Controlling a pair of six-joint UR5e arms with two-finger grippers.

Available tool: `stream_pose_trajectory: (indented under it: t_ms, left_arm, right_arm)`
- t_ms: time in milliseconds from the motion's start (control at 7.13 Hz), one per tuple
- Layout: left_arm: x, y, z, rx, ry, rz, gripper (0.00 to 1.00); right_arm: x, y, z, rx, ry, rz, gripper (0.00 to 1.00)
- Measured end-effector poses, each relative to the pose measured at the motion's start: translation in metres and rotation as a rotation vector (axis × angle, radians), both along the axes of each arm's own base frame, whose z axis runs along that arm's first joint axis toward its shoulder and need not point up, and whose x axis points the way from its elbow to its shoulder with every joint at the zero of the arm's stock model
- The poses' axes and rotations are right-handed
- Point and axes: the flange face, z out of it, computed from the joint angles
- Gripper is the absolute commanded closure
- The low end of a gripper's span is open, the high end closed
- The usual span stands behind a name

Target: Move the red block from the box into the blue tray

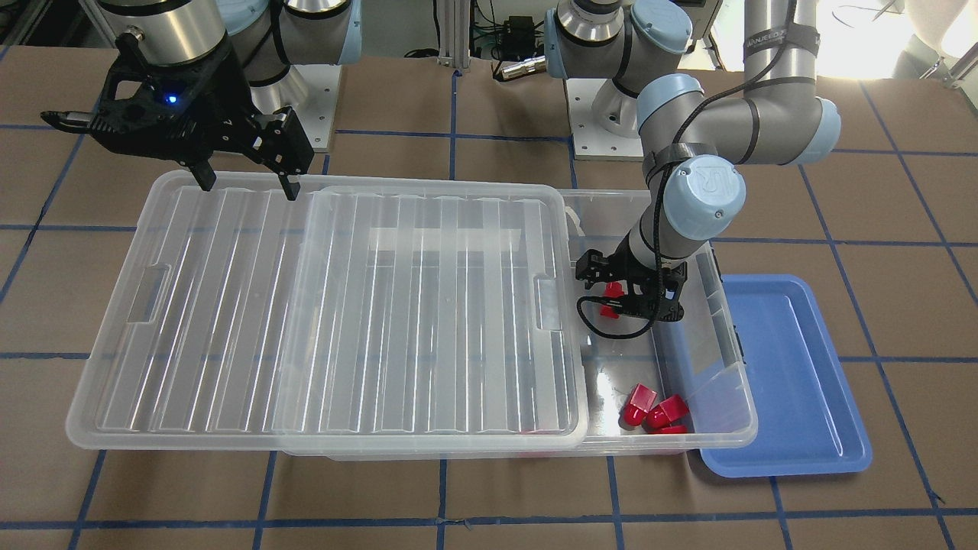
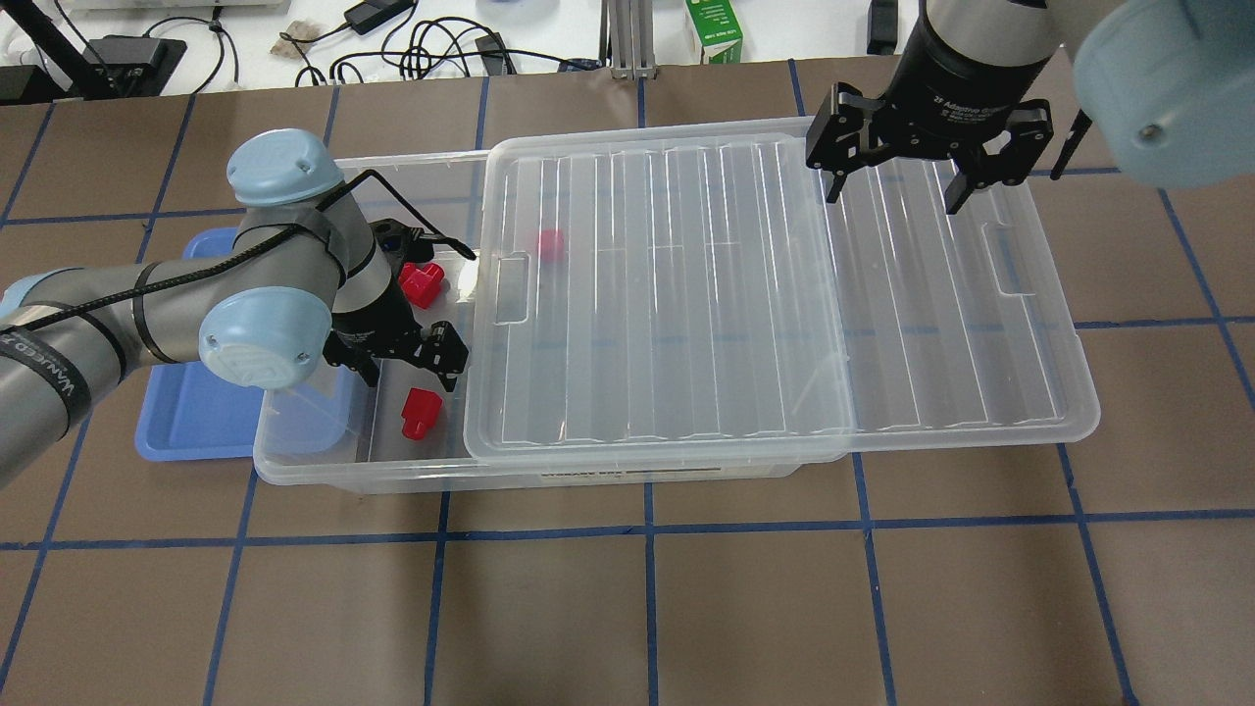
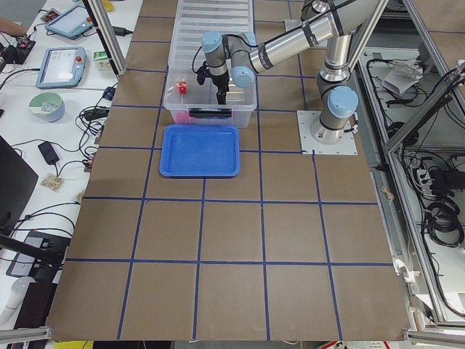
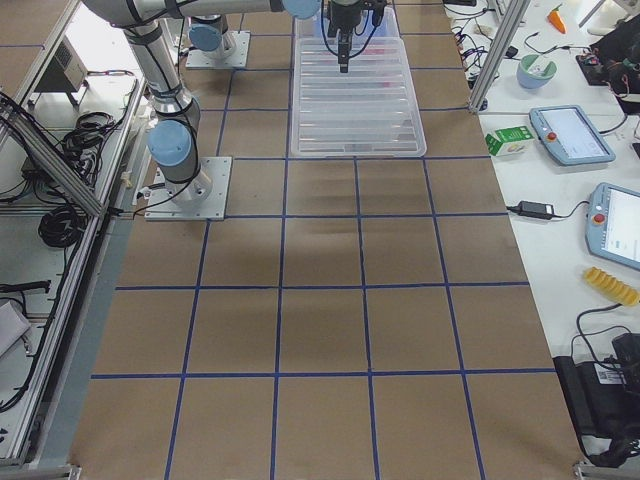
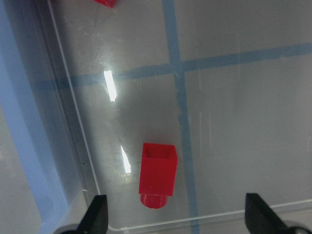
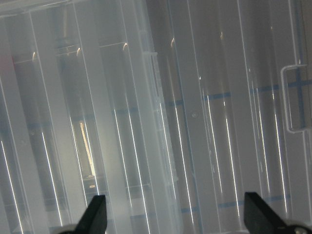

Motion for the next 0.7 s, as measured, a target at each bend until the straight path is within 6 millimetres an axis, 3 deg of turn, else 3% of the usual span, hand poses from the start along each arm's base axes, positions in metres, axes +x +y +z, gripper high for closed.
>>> stream_pose_trajectory:
  t_ms: [701]
  left_arm:
    - [0.009, 0.002, -0.021, 0.044, -0.001, 0.012, 0.00]
  right_arm:
    - [0.000, 0.000, 0.000, -0.001, 0.004, -0.001, 0.00]
